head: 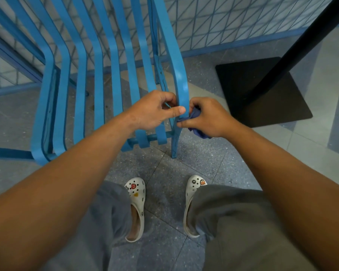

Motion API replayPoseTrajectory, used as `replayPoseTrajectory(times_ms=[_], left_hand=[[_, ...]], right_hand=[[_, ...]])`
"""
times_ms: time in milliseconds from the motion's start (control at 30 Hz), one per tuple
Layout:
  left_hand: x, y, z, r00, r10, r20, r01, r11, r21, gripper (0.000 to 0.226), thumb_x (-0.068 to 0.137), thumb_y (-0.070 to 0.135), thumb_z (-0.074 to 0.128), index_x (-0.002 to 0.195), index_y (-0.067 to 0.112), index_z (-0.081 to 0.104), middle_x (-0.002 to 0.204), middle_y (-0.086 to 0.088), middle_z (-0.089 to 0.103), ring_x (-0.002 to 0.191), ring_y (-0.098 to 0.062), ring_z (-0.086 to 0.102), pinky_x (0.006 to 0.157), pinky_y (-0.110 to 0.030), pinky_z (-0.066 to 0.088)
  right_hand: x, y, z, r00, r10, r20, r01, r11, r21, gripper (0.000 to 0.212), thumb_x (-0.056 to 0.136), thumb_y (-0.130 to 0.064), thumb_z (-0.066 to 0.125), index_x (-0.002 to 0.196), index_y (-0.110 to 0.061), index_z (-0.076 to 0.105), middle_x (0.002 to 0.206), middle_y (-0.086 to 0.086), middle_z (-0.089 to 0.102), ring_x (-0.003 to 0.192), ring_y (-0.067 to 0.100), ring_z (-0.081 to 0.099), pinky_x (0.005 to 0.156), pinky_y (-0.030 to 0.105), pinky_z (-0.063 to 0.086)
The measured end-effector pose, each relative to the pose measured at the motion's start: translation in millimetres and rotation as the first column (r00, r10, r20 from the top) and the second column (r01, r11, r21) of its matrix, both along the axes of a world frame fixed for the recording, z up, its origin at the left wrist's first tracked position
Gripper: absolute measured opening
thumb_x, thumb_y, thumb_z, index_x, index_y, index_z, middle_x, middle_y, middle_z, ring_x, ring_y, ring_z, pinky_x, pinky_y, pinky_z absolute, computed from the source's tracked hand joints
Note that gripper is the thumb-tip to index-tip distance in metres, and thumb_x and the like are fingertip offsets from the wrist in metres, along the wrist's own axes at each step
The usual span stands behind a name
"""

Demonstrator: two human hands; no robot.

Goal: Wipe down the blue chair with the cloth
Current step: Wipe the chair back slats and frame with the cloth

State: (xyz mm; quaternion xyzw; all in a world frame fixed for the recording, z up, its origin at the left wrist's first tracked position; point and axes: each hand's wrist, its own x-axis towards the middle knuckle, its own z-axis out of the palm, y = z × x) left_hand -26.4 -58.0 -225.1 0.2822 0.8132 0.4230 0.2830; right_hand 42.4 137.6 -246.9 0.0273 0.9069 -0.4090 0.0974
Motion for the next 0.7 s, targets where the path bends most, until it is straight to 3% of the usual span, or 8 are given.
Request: replayPoseTrajectory(times_ms=[100, 200, 300, 500, 633, 700], left_hand=[[-1, -1, 7, 0.999, 0.029, 0.017, -0.029, 0.999, -0.014, 0.036, 0.093, 0.051, 0.061, 0.099, 0.018, 0.073, 0.096, -0.002, 0.076, 0.098, -0.018, 0.072, 0.094, -0.048, 0.056], [1, 3, 14, 0.988, 0.116, 0.103, -0.123, 0.990, 0.071, 0.028, 0.101, 0.042, 0.053, 0.097, 0.019, 0.069, 0.093, -0.001, 0.075, 0.095, -0.016, 0.073, 0.092, -0.045, 0.059], [2, 6, 19, 0.951, 0.230, 0.204, -0.265, 0.951, 0.162, 0.029, 0.106, 0.035, 0.048, 0.108, 0.012, 0.066, 0.098, -0.001, 0.074, 0.092, -0.016, 0.074, 0.090, -0.041, 0.060], [-3, 17, 28, 0.839, 0.343, 0.423, -0.488, 0.818, 0.305, 0.031, 0.107, 0.034, 0.047, 0.132, 0.018, 0.056, 0.087, 0.002, 0.071, 0.077, -0.015, 0.071, 0.075, -0.033, 0.058], [-6, 20, 29, 0.827, 0.363, 0.429, -0.515, 0.795, 0.320, 0.032, 0.107, 0.031, 0.048, 0.136, 0.020, 0.055, 0.085, 0.003, 0.070, 0.073, -0.013, 0.069, 0.072, -0.030, 0.057], [-9, 19, 29, 0.818, 0.375, 0.437, -0.531, 0.785, 0.319, 0.032, 0.106, 0.029, 0.049, 0.136, 0.018, 0.055, 0.086, 0.002, 0.067, 0.072, -0.013, 0.067, 0.073, -0.031, 0.056]], right_hand=[[2, 2, 21, 0.997, -0.071, -0.043, 0.057, 0.962, -0.266, 0.038, 0.076, -0.028, 0.089, 0.090, -0.006, 0.061, 0.074, 0.009, 0.072, 0.064, 0.016, 0.068, 0.068, 0.042, 0.059], [2, 1, 24, 0.997, -0.080, -0.017, 0.071, 0.946, -0.317, 0.038, 0.079, -0.028, 0.087, 0.093, -0.003, 0.061, 0.077, 0.012, 0.072, 0.065, 0.016, 0.066, 0.072, 0.051, 0.059], [0, -4, 27, 0.985, -0.170, -0.004, 0.155, 0.910, -0.383, 0.035, 0.084, -0.029, 0.083, 0.092, -0.004, 0.061, 0.083, 0.018, 0.072, 0.069, 0.020, 0.068, 0.073, 0.057, 0.060], [-32, -27, 57, 0.890, -0.449, -0.081, 0.348, 0.783, -0.515, 0.022, 0.093, -0.030, 0.073, 0.086, -0.012, 0.062, 0.072, -0.006, 0.065, 0.069, 0.003, 0.060, 0.071, 0.024, 0.052], [-31, -18, 67, 0.956, -0.294, 0.005, 0.267, 0.860, -0.436, 0.029, 0.093, -0.034, 0.072, 0.096, -0.006, 0.063, 0.082, 0.003, 0.073, 0.075, 0.007, 0.067, 0.076, 0.028, 0.057], [-20, -7, 65, 0.982, -0.141, 0.127, 0.178, 0.917, -0.356, 0.040, 0.091, -0.036, 0.074, 0.108, -0.003, 0.060, 0.096, 0.014, 0.074, 0.076, 0.016, 0.069, 0.079, 0.042, 0.061]])
